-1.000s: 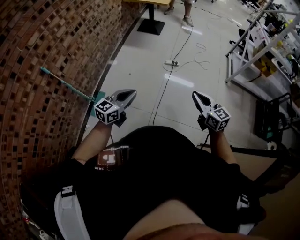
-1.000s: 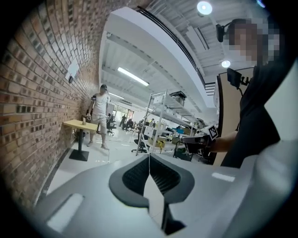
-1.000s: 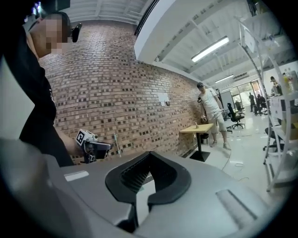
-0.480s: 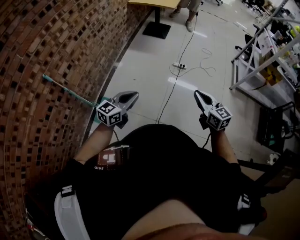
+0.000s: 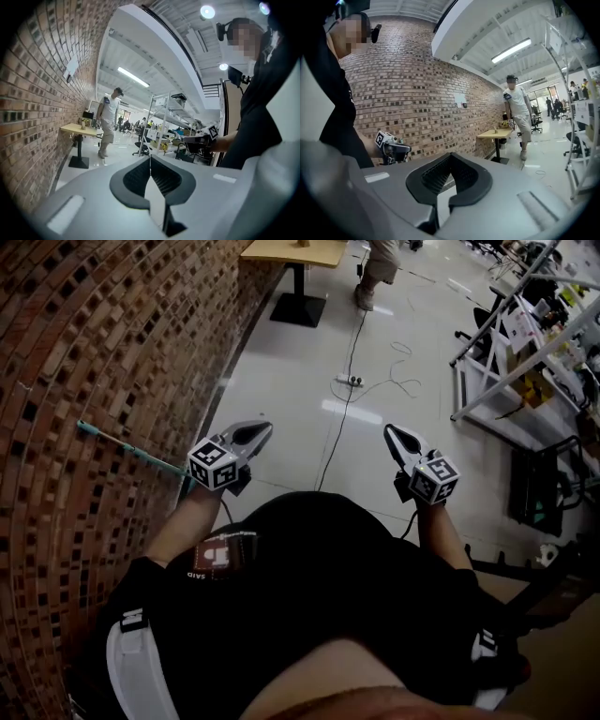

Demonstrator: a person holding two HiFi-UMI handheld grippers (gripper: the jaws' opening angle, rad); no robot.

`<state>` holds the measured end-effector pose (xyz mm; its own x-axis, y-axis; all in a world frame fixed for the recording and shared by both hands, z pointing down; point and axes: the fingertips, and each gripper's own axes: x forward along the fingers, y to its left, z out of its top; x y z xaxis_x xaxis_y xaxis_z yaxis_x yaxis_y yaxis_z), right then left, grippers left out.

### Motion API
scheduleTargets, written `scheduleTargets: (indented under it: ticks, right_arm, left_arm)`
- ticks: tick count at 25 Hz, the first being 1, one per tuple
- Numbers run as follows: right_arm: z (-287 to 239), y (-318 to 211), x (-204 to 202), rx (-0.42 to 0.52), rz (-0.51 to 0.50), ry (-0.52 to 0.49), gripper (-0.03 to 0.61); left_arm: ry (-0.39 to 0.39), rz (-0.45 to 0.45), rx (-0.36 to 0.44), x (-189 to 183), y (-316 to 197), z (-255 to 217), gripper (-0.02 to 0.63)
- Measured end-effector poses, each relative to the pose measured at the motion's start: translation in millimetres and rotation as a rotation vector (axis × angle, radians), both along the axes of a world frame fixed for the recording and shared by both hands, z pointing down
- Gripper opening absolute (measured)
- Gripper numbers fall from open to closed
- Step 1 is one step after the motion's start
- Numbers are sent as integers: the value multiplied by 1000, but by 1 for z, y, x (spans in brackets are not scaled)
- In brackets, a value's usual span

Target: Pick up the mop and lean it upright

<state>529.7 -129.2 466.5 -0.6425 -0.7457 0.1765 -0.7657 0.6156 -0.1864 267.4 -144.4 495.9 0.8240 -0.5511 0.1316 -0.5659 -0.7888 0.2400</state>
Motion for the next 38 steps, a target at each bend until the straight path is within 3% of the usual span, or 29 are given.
scheduleTargets:
  ticks: [6, 14, 19, 24, 32, 38]
  right_arm:
    - [1, -38, -4, -15, -145, 3, 14]
    - [-14, -75, -77, 18, -578, 60, 14]
    - [-2, -66, -160, 9, -840, 65, 14]
    - [4, -17, -288, 25, -1115, 49, 14]
    - [-2, 48, -446, 22, -1324, 26, 14]
    - [1, 52, -499, 1, -1425, 32, 14]
  left_arm:
    - [-8, -155, -29, -11, 8, 11, 2]
    - [44, -563, -32, -38, 58, 10, 2]
    - [60, -798, -47, -73, 123, 18, 2]
    - [68, -1074, -27, -150, 209, 22, 2]
    - [39, -1257, -23, -262, 289, 13, 2]
    - [58, -1383, -32, -298, 307, 9, 2]
